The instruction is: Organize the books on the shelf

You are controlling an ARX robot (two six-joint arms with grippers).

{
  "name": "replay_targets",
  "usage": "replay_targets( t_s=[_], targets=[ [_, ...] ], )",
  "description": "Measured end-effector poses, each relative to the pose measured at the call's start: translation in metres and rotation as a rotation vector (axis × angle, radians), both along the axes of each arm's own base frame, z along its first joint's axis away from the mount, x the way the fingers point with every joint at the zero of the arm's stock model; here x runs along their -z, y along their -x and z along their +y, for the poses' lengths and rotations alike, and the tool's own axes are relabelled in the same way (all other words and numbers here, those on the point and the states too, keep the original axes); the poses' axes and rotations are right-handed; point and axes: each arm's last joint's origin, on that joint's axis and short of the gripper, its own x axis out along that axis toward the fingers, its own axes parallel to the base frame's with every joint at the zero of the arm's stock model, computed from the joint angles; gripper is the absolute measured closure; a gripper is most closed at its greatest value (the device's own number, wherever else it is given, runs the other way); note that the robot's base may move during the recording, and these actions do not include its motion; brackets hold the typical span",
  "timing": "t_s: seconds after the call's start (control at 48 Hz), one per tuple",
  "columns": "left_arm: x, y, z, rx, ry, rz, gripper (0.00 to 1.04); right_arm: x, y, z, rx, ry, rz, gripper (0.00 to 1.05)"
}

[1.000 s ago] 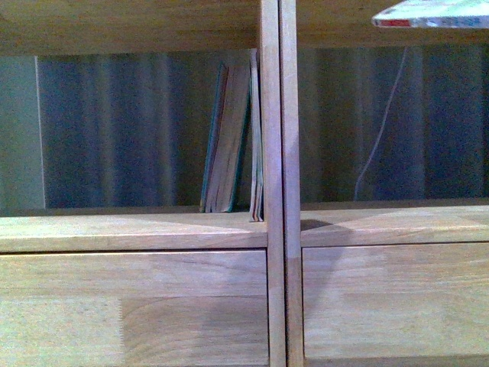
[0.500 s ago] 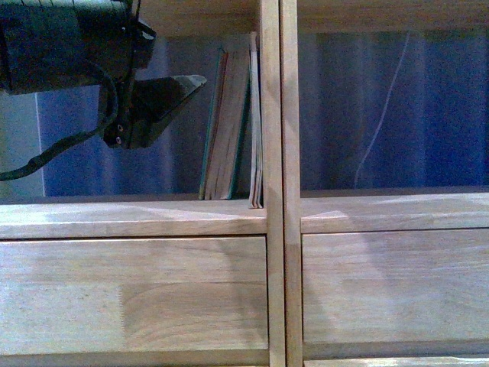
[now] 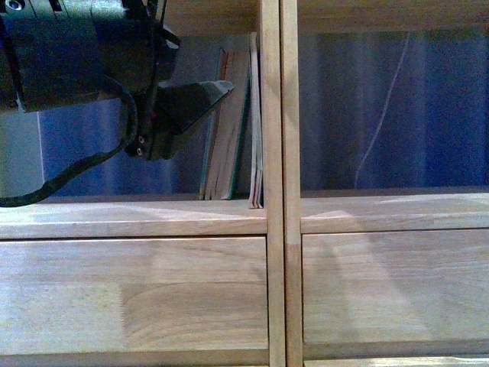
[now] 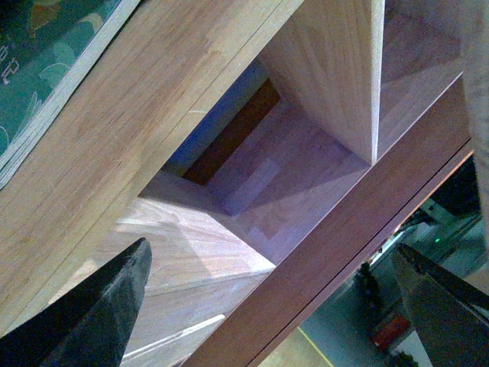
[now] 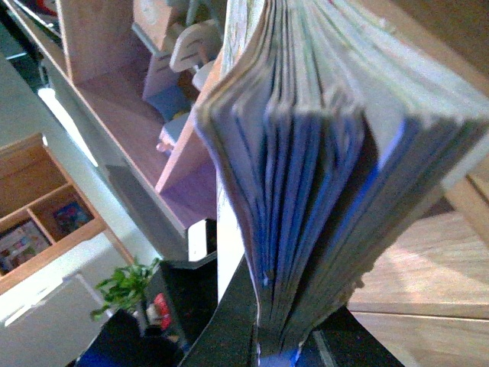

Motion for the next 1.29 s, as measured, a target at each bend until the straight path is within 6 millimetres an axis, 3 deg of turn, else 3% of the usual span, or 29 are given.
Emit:
replay_targets(
  t_s=[0.229, 0.458, 0.771, 1.062, 1.292],
  targets=[
    [-0.007, 0.005, 0.007, 0.006, 0.013, -0.045, 0.07, 0.006, -0.015, -0.023, 0.084, -0.035, 0.018, 0.98],
    [-0.017, 0.014, 0.017, 0.009, 0.03, -0.09, 0.07, 0.014, -0.022, -0.031, 0.084, -0.065, 0.05, 0.98],
    [-0.018, 0.017, 0.009, 0.033, 0.05, -0.071, 0.07, 0.016, 0.0, 0.019, -0.13, -0.033, 0.047, 0.98],
    [-0.019, 0.018, 0.009, 0.035, 0.051, -0.085, 0.08, 0.017, 0.008, 0.03, -0.164, -0.02, 0.04, 0.98],
    [-0.02, 0.019, 0.012, 0.016, 0.046, -0.102, 0.44, 0.02, 0.007, 0.029, -0.173, -0.011, 0.044, 0.98]
  ],
)
